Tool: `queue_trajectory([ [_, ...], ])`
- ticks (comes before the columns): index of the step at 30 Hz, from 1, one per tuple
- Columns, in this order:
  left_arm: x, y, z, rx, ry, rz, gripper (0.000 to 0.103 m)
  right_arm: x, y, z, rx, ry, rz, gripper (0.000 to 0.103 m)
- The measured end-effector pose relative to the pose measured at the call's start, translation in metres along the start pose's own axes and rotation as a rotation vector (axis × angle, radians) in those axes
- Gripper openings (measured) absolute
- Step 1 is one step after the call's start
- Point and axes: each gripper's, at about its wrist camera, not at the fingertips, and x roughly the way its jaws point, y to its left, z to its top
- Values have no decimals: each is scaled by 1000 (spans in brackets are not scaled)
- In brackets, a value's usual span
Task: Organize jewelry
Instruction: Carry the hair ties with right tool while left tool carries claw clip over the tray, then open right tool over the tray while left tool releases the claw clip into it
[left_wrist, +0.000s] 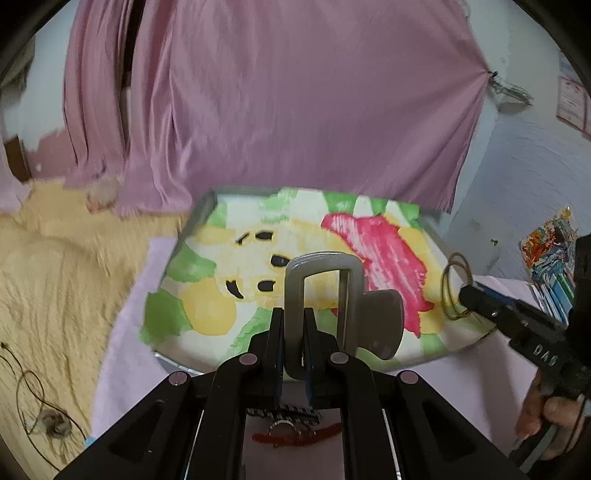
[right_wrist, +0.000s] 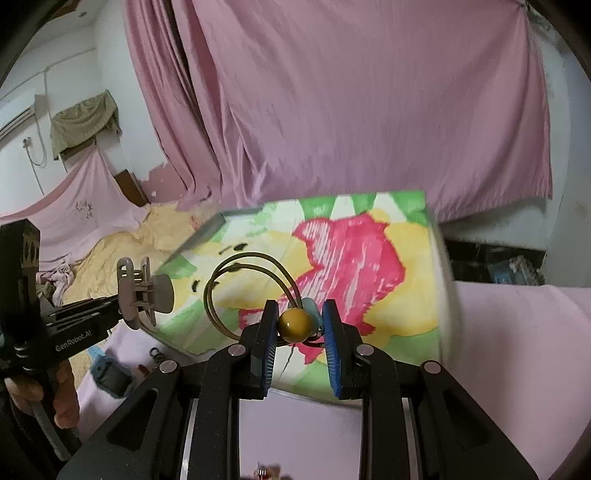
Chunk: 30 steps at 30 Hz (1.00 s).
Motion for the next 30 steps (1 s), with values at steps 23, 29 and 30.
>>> queue_trajectory([
  [23,53,-6,-8,31,196,18,31,54,-9,-13,6,147,-80,46],
  [29,27,-4,-12,2,89,-44,61,27,-14,-11,32,52,-112,57],
  [30,20,-4,-14,-2,58,-49,71,21,-15,-11,39,29,-109,61],
])
